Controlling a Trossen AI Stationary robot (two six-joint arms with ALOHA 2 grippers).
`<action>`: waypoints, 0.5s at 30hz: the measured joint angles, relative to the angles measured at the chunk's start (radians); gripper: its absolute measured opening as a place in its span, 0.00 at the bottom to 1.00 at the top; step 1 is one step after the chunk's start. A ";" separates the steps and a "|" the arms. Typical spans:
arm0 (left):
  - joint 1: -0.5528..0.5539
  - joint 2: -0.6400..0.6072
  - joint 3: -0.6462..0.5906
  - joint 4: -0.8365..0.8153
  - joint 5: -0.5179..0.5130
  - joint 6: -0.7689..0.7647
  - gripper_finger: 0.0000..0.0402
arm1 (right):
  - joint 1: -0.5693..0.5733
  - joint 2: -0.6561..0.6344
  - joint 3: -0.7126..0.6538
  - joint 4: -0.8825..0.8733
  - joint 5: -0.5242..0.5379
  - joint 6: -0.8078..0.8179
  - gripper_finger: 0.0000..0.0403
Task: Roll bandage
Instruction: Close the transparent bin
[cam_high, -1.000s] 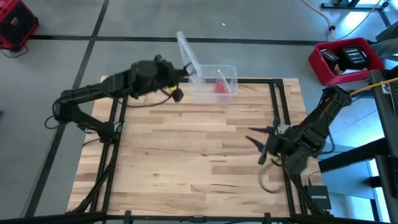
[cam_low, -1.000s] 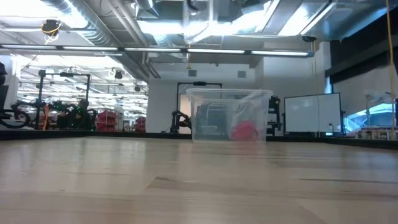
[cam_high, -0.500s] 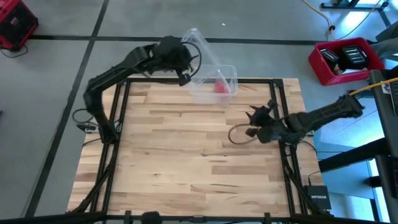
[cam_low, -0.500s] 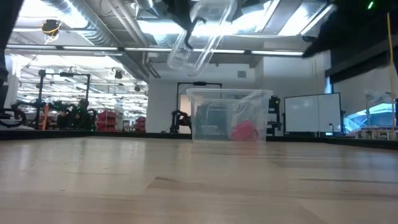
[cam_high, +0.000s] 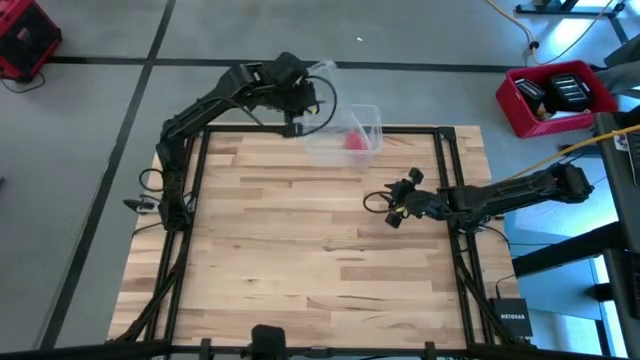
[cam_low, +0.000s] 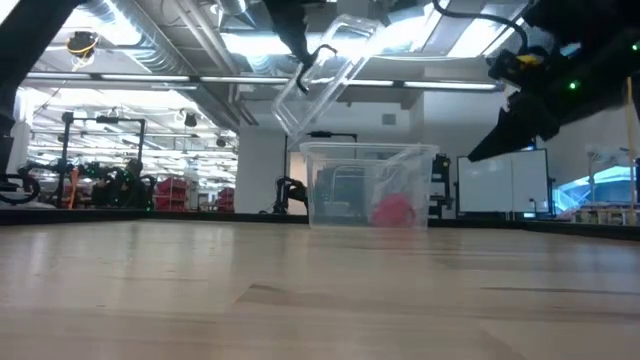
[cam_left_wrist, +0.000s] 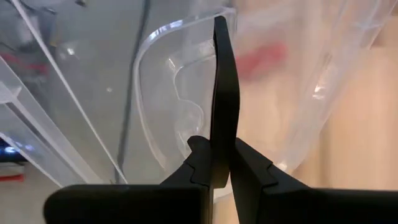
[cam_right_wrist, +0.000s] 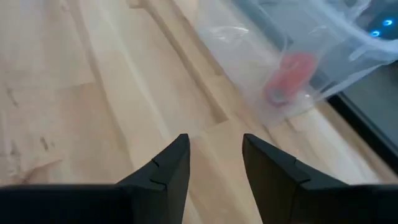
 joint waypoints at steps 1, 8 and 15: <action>0.003 0.009 0.000 0.026 -0.001 0.011 0.05 | 0.000 0.000 -0.014 0.025 -0.008 0.000 0.38; 0.026 0.077 0.000 -0.014 0.048 0.068 0.05 | 0.001 0.000 -0.069 0.149 -0.010 0.001 0.38; 0.023 0.087 0.001 0.040 0.046 0.064 0.05 | -0.021 0.000 -0.073 0.206 0.153 0.000 0.38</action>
